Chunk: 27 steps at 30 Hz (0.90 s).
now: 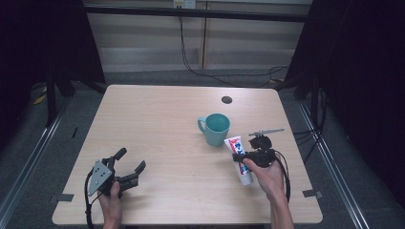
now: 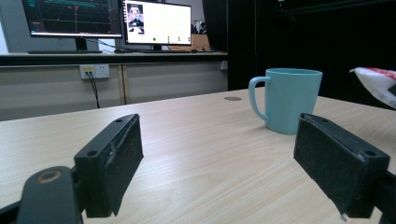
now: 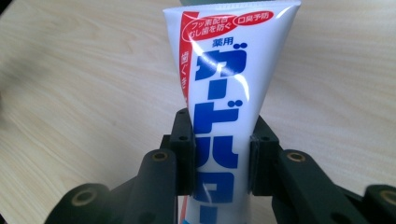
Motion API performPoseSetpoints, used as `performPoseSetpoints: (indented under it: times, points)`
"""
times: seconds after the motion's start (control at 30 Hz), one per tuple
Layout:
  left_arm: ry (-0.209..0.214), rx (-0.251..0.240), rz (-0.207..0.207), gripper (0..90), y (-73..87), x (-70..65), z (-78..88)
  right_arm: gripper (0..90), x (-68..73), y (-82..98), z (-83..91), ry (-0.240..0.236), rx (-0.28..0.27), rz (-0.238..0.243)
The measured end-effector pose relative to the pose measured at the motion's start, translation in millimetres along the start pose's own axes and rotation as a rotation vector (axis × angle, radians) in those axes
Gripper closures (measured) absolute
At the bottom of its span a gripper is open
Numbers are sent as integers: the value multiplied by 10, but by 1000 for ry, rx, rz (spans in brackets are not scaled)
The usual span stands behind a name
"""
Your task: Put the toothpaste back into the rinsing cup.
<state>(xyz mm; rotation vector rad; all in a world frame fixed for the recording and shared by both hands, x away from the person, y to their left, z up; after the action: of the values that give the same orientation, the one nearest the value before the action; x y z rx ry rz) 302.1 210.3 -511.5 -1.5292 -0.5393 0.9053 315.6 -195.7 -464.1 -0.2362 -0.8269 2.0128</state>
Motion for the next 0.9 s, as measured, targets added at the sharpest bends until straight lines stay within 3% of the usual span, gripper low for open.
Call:
performPoseSetpoints:
  times: [0.07,0.17,0.23,0.3,0.37,0.43,0.47,0.73,0.9]
  points:
    - [-1,-3,4,155,0,-2,-1,693,18,-33,59,-7,-45,13]
    - [-5,-4,7,155,0,-2,0,692,25,-49,86,-3,-60,18]
    - [-5,-4,7,156,0,-2,0,692,22,-82,130,-6,-108,20]
    - [-6,-2,3,156,1,-1,1,692,22,-92,142,-6,-123,31]
    - [20,7,-15,155,-3,1,-6,692,45,-124,183,-27,-158,36]
    - [17,7,-15,156,-2,3,-4,692,55,-153,206,-9,-182,48]
    - [-5,-4,5,155,0,-3,0,692,62,-166,215,-6,-194,48]
    - [-5,-4,6,155,0,-3,0,692,88,-274,282,27,-298,93]
    - [-1,0,0,155,0,-1,0,692,106,-312,304,33,-328,109]
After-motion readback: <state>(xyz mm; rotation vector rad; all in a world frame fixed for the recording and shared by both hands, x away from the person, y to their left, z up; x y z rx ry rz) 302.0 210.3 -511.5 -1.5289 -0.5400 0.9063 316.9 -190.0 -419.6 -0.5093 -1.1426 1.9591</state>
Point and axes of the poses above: each handheld gripper's, and its own axes: z roughly backward along the jaws, y roughly out of its underside, x roughly to its left, the point moved 5 cm from there along -z, roughly forward along the jaws, and after that the axes turned 14 degrees about z, right-handed, at the moved point
